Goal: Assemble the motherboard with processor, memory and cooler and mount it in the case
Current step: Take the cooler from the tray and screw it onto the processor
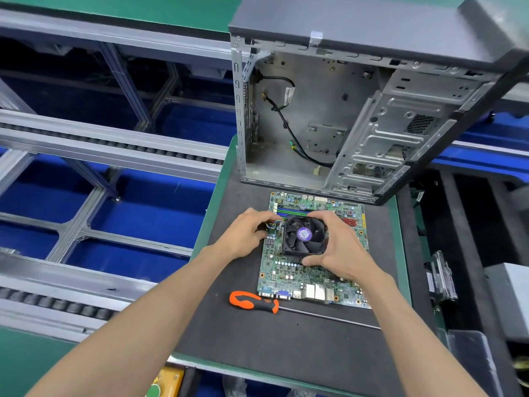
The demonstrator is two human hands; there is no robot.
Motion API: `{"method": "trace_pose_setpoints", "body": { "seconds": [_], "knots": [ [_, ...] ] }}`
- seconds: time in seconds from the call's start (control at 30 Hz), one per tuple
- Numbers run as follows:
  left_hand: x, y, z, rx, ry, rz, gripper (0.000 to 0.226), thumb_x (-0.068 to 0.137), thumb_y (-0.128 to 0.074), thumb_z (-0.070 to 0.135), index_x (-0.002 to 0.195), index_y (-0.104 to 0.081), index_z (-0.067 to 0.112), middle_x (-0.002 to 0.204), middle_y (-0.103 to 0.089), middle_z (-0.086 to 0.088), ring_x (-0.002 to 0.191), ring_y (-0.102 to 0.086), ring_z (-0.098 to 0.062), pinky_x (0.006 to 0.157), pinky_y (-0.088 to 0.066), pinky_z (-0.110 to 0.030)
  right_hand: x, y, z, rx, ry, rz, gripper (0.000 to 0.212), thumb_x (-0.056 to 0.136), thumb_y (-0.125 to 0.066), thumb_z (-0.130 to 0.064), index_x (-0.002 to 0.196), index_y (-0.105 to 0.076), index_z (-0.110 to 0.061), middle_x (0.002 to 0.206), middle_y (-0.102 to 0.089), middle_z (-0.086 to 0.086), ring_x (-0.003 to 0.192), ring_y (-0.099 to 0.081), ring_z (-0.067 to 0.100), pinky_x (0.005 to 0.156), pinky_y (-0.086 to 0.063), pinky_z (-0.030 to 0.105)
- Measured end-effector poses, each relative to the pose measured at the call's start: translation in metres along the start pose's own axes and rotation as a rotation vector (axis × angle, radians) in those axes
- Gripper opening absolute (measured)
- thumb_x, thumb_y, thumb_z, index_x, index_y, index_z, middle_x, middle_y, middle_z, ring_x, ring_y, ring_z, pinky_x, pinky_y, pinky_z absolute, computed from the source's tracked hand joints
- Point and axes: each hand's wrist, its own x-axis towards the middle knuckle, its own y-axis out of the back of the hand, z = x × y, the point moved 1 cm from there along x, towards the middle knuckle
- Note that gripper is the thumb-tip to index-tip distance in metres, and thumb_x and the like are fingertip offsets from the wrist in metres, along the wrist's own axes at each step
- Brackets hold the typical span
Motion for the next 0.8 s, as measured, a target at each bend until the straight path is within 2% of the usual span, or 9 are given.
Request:
{"method": "trace_pose_setpoints", "body": {
  "seconds": [0.13,0.3,0.4,0.5,0.57,0.6,0.67,0.73,0.8],
  "knots": [
    [0.003,-0.003,0.001,0.004,0.006,-0.049,0.056,0.096,-0.054,-0.003,0.139,-0.055,0.033,0.128,-0.047,-0.005,0.121,-0.051,-0.025,0.101,-0.031,-0.022,-0.001,-0.001,-0.002,-0.028,0.003,-0.008,0.094,0.055,-0.098,-0.03,0.132,-0.045,-0.028,0.118,-0.047,-0.016,0.105,-0.05,0.009,0.087,-0.039,0.023],
    [0.005,-0.002,0.001,-0.001,0.005,-0.089,0.057,0.096,-0.049,-0.006,0.14,-0.055,0.03,0.131,-0.044,-0.006,0.129,-0.046,-0.026,0.099,-0.028,-0.018,-0.002,-0.003,0.002,-0.032,-0.001,0.004,0.095,0.054,-0.097,-0.034,0.133,-0.045,-0.027,0.118,-0.045,-0.016,0.105,-0.048,0.008,0.088,-0.039,0.026],
    [0.007,0.001,0.011,-0.02,0.001,-0.079,0.063,0.09,-0.043,-0.013,0.136,-0.059,0.028,0.12,-0.045,-0.001,0.127,-0.047,-0.025,0.097,-0.03,-0.017,-0.003,-0.004,0.006,-0.035,0.006,0.004,0.096,0.056,-0.097,-0.037,0.135,-0.043,-0.029,0.119,-0.043,-0.018,0.104,-0.045,0.005,0.087,-0.036,0.023],
    [0.008,0.005,0.03,-0.097,0.002,0.07,0.07,0.079,-0.038,-0.013,0.127,-0.064,0.032,0.109,-0.052,0.005,0.114,-0.054,-0.019,0.105,-0.041,-0.03,-0.003,-0.002,0.008,-0.043,0.017,-0.022,0.098,0.057,-0.095,-0.04,0.138,-0.041,-0.031,0.124,-0.045,-0.016,0.11,-0.046,0.005,0.088,-0.035,0.022],
    [0.01,0.006,0.044,-0.084,-0.077,0.178,0.059,0.078,-0.041,-0.001,0.122,-0.065,0.03,0.107,-0.06,0.006,0.103,-0.053,-0.016,0.099,-0.044,-0.04,-0.004,0.0,0.01,-0.028,0.013,-0.065,0.106,0.057,-0.096,-0.039,0.145,-0.038,-0.03,0.136,-0.045,-0.013,0.118,-0.044,0.004,0.095,-0.036,0.023],
    [0.011,0.006,0.052,-0.068,-0.135,0.187,0.055,0.077,-0.042,0.008,0.123,-0.065,0.028,0.108,-0.062,0.006,0.1,-0.052,-0.014,0.097,-0.044,-0.041,-0.004,0.003,0.012,0.008,0.0,-0.086,0.109,0.057,-0.096,-0.036,0.149,-0.037,-0.03,0.141,-0.044,-0.013,0.122,-0.044,0.004,0.099,-0.037,0.024],
    [0.016,0.004,0.067,0.008,-0.222,0.088,0.053,0.079,-0.045,0.026,0.129,-0.061,0.028,0.12,-0.062,0.006,0.108,-0.048,-0.013,0.099,-0.039,-0.04,-0.009,0.011,0.018,0.141,-0.047,-0.091,0.109,0.06,-0.094,-0.022,0.152,-0.035,-0.032,0.146,-0.043,-0.015,0.127,-0.045,0.003,0.1,-0.042,0.026],
    [0.022,-0.001,0.076,0.2,-0.292,-0.043,0.061,0.081,-0.05,0.053,0.138,-0.052,0.032,0.133,-0.056,0.007,0.12,-0.04,-0.013,0.101,-0.034,-0.038,-0.016,0.02,0.028,0.254,-0.101,-0.02,0.093,0.068,-0.085,-0.005,0.146,-0.043,-0.032,0.141,-0.051,-0.014,0.123,-0.052,0.005,0.092,-0.05,0.025],
    [0.028,-0.007,0.079,0.349,-0.33,-0.163,0.086,0.072,-0.06,0.073,0.145,-0.042,0.031,0.137,-0.05,0.007,0.123,-0.038,-0.016,0.102,-0.036,-0.038,-0.022,0.025,0.036,0.285,-0.167,0.058,0.07,0.074,-0.076,0.006,0.132,-0.057,-0.027,0.125,-0.062,-0.009,0.107,-0.06,0.012,0.081,-0.052,0.023]
  ]
}}
